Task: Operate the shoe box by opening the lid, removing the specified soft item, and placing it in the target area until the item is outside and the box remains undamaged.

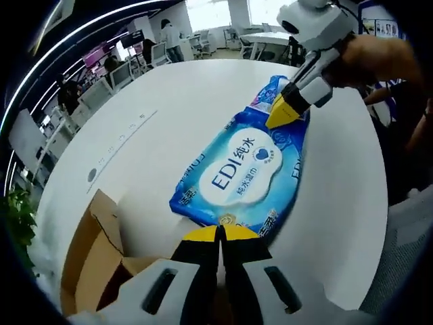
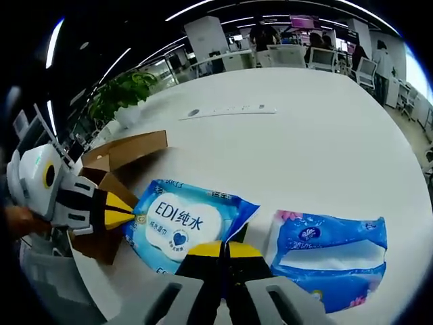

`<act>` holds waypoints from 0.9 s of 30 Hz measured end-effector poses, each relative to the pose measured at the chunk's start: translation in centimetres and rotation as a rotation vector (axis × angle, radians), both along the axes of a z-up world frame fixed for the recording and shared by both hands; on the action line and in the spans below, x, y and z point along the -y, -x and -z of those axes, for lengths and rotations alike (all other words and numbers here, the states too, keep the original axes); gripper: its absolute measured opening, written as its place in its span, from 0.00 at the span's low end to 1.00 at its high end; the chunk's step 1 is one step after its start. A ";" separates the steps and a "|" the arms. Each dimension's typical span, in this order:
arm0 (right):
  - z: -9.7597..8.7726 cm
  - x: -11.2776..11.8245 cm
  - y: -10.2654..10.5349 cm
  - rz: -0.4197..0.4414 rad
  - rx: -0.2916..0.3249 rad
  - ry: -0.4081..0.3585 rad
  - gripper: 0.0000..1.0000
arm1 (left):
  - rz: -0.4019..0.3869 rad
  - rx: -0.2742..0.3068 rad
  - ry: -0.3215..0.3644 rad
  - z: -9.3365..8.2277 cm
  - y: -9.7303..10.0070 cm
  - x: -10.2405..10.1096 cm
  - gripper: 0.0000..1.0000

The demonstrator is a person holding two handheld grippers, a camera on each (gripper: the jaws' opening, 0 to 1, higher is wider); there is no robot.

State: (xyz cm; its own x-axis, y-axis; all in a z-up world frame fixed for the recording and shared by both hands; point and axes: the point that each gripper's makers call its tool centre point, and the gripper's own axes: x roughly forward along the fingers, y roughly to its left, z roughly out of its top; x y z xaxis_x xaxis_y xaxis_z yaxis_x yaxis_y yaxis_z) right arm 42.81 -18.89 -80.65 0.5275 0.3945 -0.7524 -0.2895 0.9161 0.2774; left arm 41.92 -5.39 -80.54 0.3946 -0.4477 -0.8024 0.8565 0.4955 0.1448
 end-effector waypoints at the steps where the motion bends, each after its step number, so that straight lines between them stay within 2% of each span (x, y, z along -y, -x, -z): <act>1: 0.0 0.0 0.0 0.001 0.000 -0.001 0.00 | 0.002 0.001 -0.001 0.0 0.0 0.0 0.00; 11: 0.2 0.0 0.1 -0.016 0.006 0.029 0.00 | -0.008 0.000 -0.017 0.2 0.0 -0.1 0.00; 15: 0.1 0.2 0.2 -0.033 0.019 0.062 0.00 | -0.036 -0.009 -0.007 0.2 -0.1 -0.3 0.01; 17: 0.1 0.5 0.2 -0.032 0.023 0.078 0.00 | -0.067 -0.030 0.016 0.0 -0.1 -0.4 0.03; 21: -0.4 0.9 0.2 -0.015 0.033 0.073 0.00 | -0.092 -0.036 0.031 -0.4 -0.3 -0.7 0.06; 22: -0.7 0.9 0.4 -0.010 0.035 0.066 0.01 | -0.156 -0.073 0.080 -0.7 -0.3 -0.7 0.06; 23: -0.8 0.9 0.5 -0.007 0.039 0.064 0.01 | -0.179 -0.090 0.099 -0.9 -0.3 -0.8 0.07; 27: -1.9 1.0 0.6 -0.003 0.071 0.065 0.01 | -0.201 -0.093 0.143 -1.9 -0.6 -0.9 0.12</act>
